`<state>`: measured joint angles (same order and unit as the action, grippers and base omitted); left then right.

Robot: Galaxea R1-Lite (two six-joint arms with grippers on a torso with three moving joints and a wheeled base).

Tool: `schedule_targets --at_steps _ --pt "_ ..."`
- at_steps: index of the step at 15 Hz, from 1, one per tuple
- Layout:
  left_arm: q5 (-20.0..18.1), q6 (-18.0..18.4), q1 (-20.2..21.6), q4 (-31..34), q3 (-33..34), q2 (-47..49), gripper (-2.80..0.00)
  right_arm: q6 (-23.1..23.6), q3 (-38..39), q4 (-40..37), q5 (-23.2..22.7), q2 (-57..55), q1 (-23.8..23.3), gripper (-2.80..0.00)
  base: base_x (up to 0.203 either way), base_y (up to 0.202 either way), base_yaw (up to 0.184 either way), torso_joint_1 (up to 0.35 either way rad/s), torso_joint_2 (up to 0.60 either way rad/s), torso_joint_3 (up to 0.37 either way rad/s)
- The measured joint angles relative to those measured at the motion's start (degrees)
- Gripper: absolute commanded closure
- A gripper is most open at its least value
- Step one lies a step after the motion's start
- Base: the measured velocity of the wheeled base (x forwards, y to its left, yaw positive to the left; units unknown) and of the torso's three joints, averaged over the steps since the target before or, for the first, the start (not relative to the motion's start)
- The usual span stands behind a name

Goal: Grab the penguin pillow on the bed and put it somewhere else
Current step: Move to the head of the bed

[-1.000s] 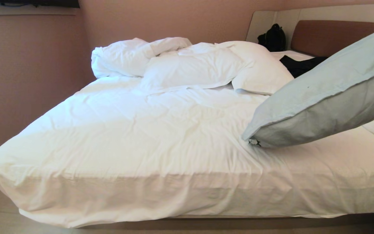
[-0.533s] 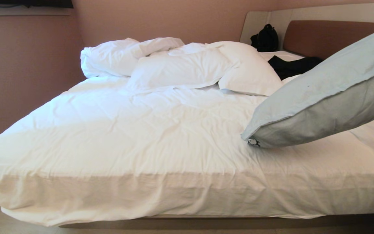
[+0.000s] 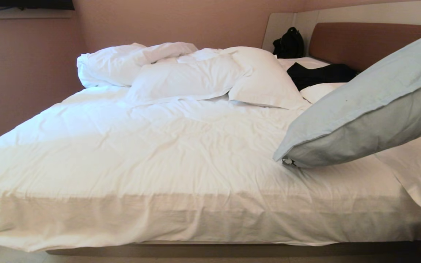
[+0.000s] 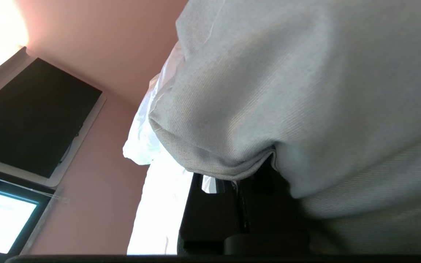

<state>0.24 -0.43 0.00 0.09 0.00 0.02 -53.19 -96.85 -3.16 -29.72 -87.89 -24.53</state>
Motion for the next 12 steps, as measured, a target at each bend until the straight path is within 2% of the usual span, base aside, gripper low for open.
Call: schedule_targets --at_steps 12 --pt "0.00 0.11 0.00 0.06 0.00 0.00 0.00 0.03 0.17 0.02 -0.07 0.00 0.02 0.00 0.000 -0.191 0.001 0.001 0.00 0.003"
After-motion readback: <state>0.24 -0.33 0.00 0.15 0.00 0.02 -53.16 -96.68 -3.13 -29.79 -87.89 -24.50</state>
